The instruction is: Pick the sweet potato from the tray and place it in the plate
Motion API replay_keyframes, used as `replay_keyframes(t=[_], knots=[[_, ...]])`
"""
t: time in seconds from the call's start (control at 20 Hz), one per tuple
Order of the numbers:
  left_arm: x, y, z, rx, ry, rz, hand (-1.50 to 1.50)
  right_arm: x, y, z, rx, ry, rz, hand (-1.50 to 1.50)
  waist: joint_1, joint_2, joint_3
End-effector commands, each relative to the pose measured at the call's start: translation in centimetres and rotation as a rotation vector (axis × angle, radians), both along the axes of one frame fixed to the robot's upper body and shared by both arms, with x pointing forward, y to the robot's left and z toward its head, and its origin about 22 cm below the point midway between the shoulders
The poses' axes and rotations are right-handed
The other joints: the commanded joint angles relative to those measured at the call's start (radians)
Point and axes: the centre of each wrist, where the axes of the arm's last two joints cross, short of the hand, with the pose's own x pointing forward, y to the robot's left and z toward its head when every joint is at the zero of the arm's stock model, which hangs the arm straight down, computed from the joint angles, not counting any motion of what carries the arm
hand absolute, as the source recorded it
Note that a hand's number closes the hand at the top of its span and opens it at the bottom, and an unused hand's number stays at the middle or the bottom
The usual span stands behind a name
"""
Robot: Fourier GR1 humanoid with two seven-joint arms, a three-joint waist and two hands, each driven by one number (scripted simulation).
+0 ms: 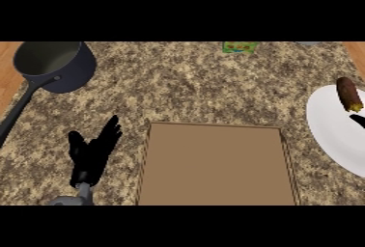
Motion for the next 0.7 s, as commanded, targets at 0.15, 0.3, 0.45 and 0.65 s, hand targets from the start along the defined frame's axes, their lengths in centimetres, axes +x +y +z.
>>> replay_keyframes(t=[0.15, 0.3, 0.45, 0.65], knots=[[-0.4, 0.7, 0.0, 0.010, 0.020, 0.011, 0.00, -2.5, -3.7, 1.2, 0.151, -0.146, -0.047, -1.50, -0.012, -0.004, -0.002], [-0.8, 0.7, -0.3, 0.017, 0.010, 0.010, 0.00, -5.4, -4.3, -1.0, 0.214, -0.137, 0.026, -1.50, -0.019, -0.006, -0.002], [-0.8, 1.1, 0.6, 0.022, -0.009, 0.029, 0.00, -7.3, -6.2, -0.1, 0.278, -0.128, 0.104, -1.50, -0.020, -0.008, -0.002], [-1.2, 0.9, -1.2, 0.007, 0.020, 0.039, 0.00, -9.9, -7.2, -0.7, 0.290, -0.079, 0.221, -1.50, -0.033, -0.012, -0.005]])
